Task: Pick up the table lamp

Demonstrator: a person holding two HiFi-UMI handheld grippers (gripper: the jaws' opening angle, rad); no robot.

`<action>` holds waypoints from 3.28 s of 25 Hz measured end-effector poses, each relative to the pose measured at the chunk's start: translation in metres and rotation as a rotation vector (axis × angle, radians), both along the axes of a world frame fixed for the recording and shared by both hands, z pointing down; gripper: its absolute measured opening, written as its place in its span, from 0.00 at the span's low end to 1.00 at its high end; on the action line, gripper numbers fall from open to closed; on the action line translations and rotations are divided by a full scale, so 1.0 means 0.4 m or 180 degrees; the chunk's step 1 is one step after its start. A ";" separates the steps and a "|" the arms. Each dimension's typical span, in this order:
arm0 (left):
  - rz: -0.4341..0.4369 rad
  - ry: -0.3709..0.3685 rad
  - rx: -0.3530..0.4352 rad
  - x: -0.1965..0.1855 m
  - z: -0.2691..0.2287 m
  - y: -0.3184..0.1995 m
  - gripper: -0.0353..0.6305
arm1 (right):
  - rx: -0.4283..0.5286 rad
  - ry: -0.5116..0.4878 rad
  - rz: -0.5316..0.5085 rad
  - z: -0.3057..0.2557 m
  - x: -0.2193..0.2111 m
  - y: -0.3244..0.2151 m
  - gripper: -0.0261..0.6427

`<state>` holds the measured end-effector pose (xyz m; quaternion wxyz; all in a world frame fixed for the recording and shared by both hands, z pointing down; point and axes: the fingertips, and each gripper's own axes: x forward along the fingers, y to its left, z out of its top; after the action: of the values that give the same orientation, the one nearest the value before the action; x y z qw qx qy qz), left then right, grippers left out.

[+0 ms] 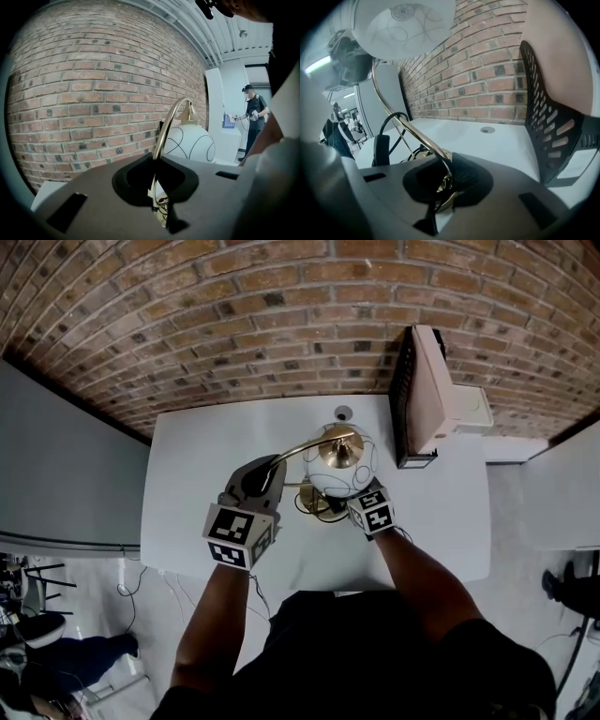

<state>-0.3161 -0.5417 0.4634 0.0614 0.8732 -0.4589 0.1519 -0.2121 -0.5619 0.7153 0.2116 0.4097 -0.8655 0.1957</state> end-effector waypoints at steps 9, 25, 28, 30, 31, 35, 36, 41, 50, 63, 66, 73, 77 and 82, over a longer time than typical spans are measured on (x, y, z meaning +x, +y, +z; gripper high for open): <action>-0.0162 0.0251 -0.0176 -0.027 -0.023 0.011 0.06 | 0.0016 0.0019 -0.0073 -0.050 0.018 0.025 0.09; -0.0033 0.0526 0.0103 0.003 -0.301 0.090 0.06 | 0.0382 0.0056 -0.0156 -0.363 0.100 0.113 0.10; -0.0009 0.0527 0.0163 0.007 -0.345 0.111 0.06 | 0.0410 0.0033 -0.0164 -0.405 0.102 0.139 0.10; 0.0020 0.0498 0.0195 0.012 -0.364 0.121 0.06 | 0.0413 0.0001 -0.0184 -0.416 0.098 0.155 0.10; 0.0033 0.0480 0.0205 0.015 -0.369 0.126 0.06 | 0.0411 -0.0014 -0.0190 -0.419 0.097 0.161 0.10; 0.0065 0.0421 0.0207 0.023 -0.371 0.140 0.06 | 0.0388 -0.0043 -0.0172 -0.414 0.095 0.178 0.10; 0.0071 0.0412 0.0197 0.024 -0.368 0.144 0.06 | 0.0382 -0.0049 -0.0166 -0.411 0.094 0.181 0.09; 0.0089 0.0383 0.0144 0.024 -0.356 0.160 0.06 | 0.0361 -0.0069 -0.0160 -0.397 0.089 0.194 0.09; 0.0062 0.0371 0.0133 0.016 -0.345 0.164 0.06 | 0.0350 -0.0072 -0.0180 -0.384 0.079 0.194 0.09; 0.0076 0.0346 0.0129 0.022 -0.336 0.157 0.06 | 0.0360 -0.0055 -0.0174 -0.374 0.080 0.179 0.09; 0.0086 0.0335 0.0125 0.025 -0.336 0.158 0.06 | 0.0359 -0.0051 -0.0175 -0.372 0.080 0.180 0.09; 0.0091 0.0307 0.0148 0.026 -0.337 0.160 0.06 | 0.0367 -0.0063 -0.0188 -0.369 0.073 0.185 0.09; 0.0098 0.0311 0.0159 0.025 -0.339 0.159 0.06 | 0.0377 -0.0059 -0.0187 -0.370 0.072 0.181 0.09; 0.0107 0.0312 0.0144 0.027 -0.334 0.161 0.06 | 0.0370 -0.0051 -0.0186 -0.365 0.074 0.182 0.09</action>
<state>-0.3054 -0.4773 0.3296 0.0614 0.8884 -0.4439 0.0994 -0.1827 -0.4893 0.5694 0.1862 0.3943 -0.8886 0.1421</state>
